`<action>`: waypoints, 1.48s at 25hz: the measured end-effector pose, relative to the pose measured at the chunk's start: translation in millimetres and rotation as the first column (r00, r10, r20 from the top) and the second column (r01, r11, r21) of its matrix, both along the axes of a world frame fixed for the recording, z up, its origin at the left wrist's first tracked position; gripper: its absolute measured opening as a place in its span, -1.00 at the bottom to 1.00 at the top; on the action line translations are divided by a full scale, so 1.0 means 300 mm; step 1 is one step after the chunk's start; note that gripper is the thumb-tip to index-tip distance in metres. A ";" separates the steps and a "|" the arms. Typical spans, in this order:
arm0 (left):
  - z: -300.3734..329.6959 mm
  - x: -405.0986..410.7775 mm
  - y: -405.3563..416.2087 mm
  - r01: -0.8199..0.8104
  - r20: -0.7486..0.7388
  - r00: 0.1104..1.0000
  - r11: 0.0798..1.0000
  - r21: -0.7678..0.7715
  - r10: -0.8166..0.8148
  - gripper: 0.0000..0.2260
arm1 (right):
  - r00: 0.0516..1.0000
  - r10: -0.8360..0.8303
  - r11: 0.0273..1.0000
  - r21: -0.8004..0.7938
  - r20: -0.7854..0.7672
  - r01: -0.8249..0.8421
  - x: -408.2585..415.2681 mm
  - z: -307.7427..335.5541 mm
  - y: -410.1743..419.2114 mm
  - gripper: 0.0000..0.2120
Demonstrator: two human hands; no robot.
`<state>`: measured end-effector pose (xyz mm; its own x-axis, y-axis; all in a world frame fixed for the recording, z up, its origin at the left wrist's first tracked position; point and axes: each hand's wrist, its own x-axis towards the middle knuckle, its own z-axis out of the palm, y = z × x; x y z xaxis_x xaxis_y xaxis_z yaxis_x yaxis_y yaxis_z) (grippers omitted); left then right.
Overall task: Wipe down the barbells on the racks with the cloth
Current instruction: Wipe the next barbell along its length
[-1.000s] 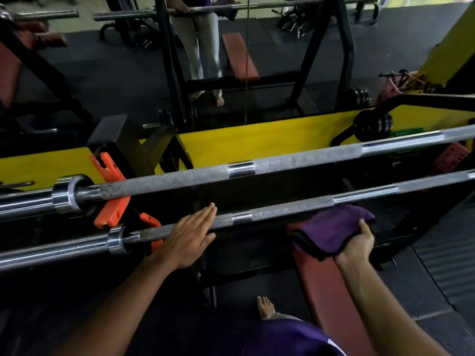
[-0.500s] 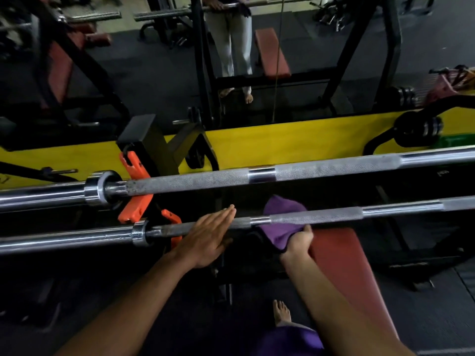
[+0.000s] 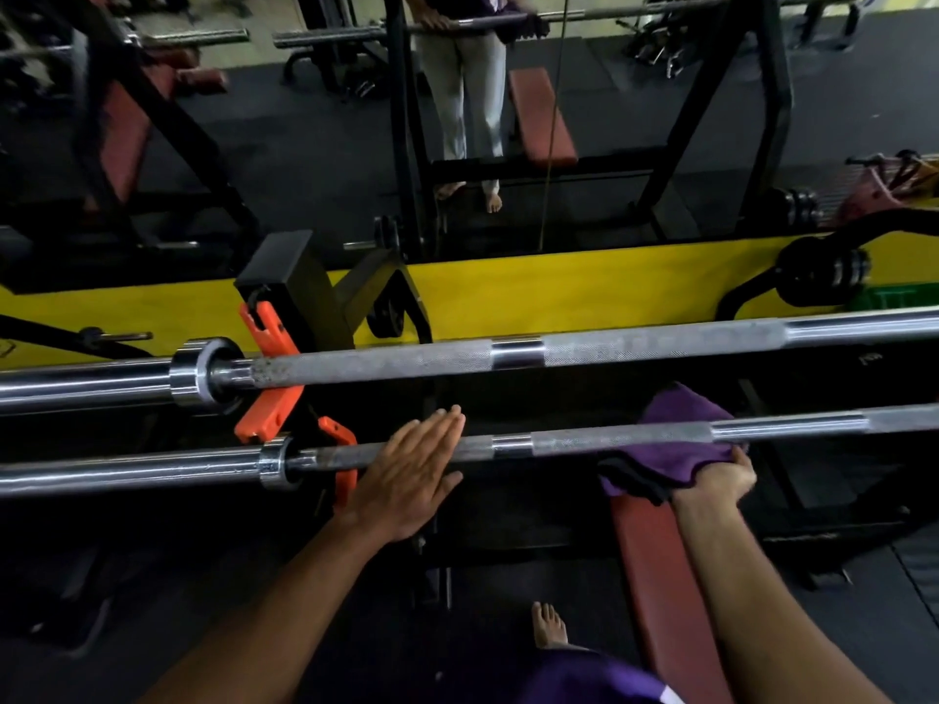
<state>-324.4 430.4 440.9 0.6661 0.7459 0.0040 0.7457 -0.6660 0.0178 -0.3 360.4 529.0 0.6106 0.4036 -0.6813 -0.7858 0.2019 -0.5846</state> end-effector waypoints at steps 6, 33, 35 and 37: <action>0.009 0.002 0.007 -0.019 -0.044 0.999 0.999 -0.029 0.018 -0.40 | 0.967 0.208 0.977 -0.019 -0.146 -0.213 -0.179 -0.240 0.076 -0.60; 0.025 -0.286 0.071 0.080 0.268 0.963 0.978 -0.191 -0.026 -0.53 | 0.622 0.769 0.637 -0.260 0.148 -0.725 -0.318 -0.147 -0.119 -0.75; 0.031 -0.299 0.043 -0.024 0.407 0.909 0.986 -0.165 0.090 -0.56 | 0.517 0.761 0.646 -0.376 0.393 -0.665 -0.295 -0.111 -0.126 -0.73; 0.055 -0.329 0.002 -0.109 0.486 0.865 0.992 -0.060 0.124 -0.58 | 0.263 0.709 0.671 -0.512 0.654 -0.536 -0.288 -0.063 -0.105 -0.61</action>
<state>-423.2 431.1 457.3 0.4931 0.8229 0.2825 0.7092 -0.5682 0.4174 -86.7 329.0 510.0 0.4907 0.8512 -0.1863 0.1542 -0.2952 -0.9429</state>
